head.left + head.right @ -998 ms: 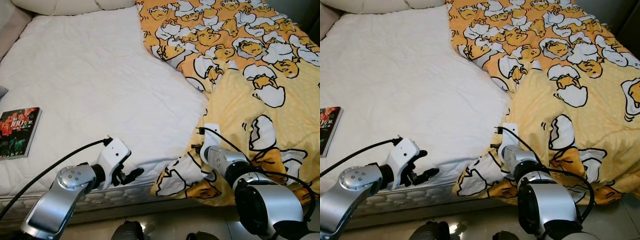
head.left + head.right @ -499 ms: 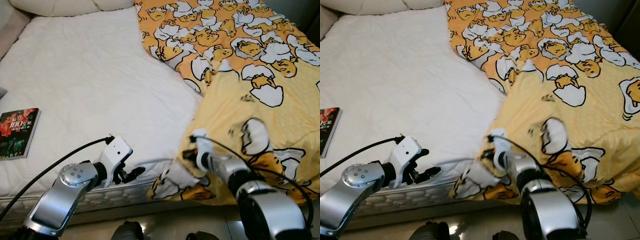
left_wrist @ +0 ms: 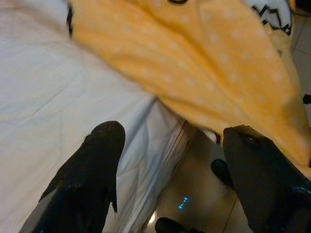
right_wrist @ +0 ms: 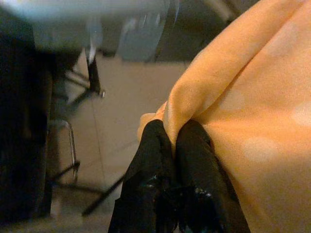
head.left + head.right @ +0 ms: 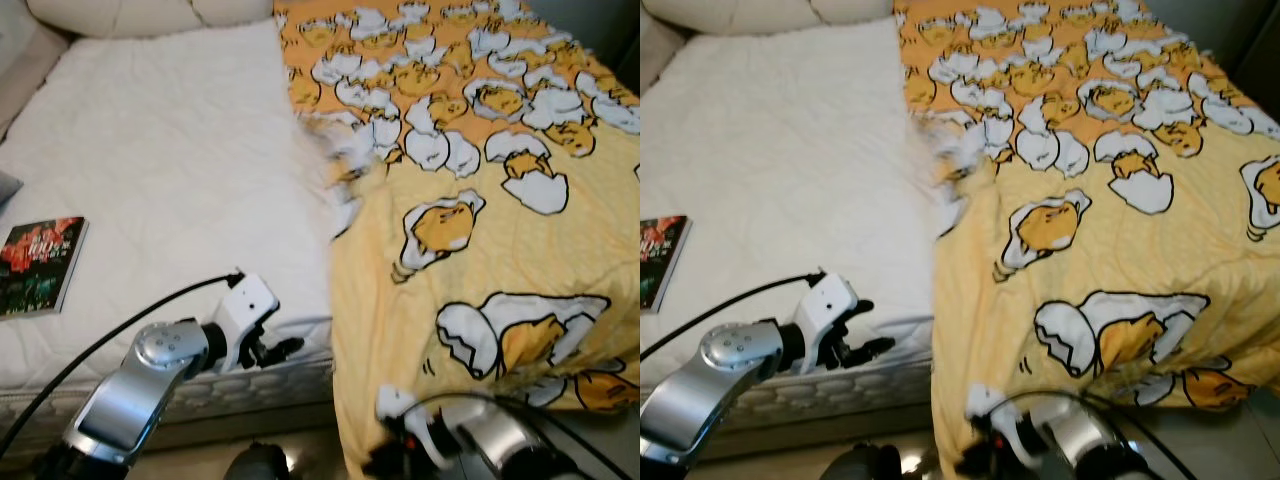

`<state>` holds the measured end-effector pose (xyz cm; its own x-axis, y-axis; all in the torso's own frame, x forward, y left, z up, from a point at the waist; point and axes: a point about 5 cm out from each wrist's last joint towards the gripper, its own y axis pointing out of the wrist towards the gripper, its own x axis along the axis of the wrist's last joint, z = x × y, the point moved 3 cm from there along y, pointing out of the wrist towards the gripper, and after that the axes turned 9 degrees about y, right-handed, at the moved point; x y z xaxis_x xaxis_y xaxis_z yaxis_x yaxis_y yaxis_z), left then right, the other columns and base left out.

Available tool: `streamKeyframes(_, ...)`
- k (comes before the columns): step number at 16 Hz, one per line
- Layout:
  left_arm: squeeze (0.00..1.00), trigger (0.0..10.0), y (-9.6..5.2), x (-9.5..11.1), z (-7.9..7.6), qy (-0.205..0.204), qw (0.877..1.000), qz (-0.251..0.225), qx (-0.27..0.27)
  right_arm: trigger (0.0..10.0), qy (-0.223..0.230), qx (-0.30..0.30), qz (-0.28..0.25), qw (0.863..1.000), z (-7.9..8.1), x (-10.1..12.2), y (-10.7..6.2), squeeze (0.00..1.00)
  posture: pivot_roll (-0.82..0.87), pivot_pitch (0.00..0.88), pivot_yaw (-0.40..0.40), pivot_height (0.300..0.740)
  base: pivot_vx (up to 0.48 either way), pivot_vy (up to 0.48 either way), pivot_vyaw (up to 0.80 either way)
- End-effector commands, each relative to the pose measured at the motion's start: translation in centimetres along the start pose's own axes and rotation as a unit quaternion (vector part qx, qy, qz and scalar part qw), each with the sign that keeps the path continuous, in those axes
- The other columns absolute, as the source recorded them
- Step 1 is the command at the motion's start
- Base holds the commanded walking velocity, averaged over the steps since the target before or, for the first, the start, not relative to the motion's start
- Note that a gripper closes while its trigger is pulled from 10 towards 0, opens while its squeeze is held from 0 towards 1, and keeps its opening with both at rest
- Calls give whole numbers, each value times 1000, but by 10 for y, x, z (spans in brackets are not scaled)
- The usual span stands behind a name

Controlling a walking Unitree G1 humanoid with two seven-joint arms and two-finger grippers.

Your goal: Clean up the room

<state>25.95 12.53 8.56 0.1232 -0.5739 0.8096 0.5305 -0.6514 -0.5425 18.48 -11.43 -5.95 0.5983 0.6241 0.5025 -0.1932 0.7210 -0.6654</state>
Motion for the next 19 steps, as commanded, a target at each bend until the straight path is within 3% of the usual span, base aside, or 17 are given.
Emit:
streamKeyframes(1, 0, 10000, 0, -2, 0, -1, 1000, 2, -4, 10000, -4, -36, -16, 999, -8, 12, 1, 8, 45, 82, 81, 740, 0, 0, 0)
streamKeyframes(2, 0, 10000, 0, -3, 1, 0, 1000, 3, -4, 10000, -1, -69, -46, 997, -15, 21, -3, 1000, 45, 83, 82, 740, 0, 0, 0)
streamKeyframes(6, 0, 10000, 0, -4, 2, 1, 1000, 5, -3, 10000, -7, -92, -90, 992, -19, 41, -16, 1000, 42, 82, 79, 740, 0, 0, 0)
streamKeyframes(9, 0, 10000, 3, -5, 2, 2, 1000, 5, -3, 10000, -12, -88, -111, 990, -15, 48, -17, 1000, 33, 68, 79, 740, 0, 0, 0)
streamKeyframes(12, 0, 10000, 5, -5, 4, 2, 1000, 2, 4, 10000, 7, -114, -156, 981, -18, 56, -22, 1000, 23, 31, 74, 740, 0, 0, 0)
streamKeyframes(13, 0, 10000, 4, -4, 9, -4, 1000, -6, 26, 10000, 23, -154, -206, 966, -23, 66, -30, 1000, 15, 11, 71, 740, 0, 0, 0)
streamKeyframes(14, 0, 10000, 3, 0, 18, -23, 996, -32, 78, 10000, 46, -220, -277, 934, -29, 78, -46, 1000, 0, 0, 70, 740, 0, 0, 0)
streamKeyframes(15, 0, 10000, 0, 5, 26, -51, 988, -64, 134, 10000, 77, -283, -340, 894, -31, 84, -65, 1000, -11, 0, 68, 740, 0, 0, 0)
streamKeyframes(16, 0, 10000, 0, 5, 27, -62, 984, -73, 148, 10000, 88, -299, -355, 882, -31, 85, -70, 1000, -14, 0, 67, 740, 0, 0, 0)
streamKeyframes(17, 0, 10000, -3, 8, 33, -84, 970, -93, 208, 10000, 124, -349, -398, 839, -29, 85, -87, 0, -28, 0, 65, 740, 0, 0, 0)
streamKeyframes(18, 0, 10000, -4, 8, 35, -90, 966, -97, 221, 10000, 130, -362, -405, 830, -29, 85, -91, 0, -29, 0, 64, 740, 0, 0, 0)
streamKeyframes(19, 0, 10000, -6, 9, 36, -100, 958, -105, 249, 10000, 125, -407, -422, 800, -27, 87, -105, 0, -32, 0, 60, 740, 0, 0, 0)
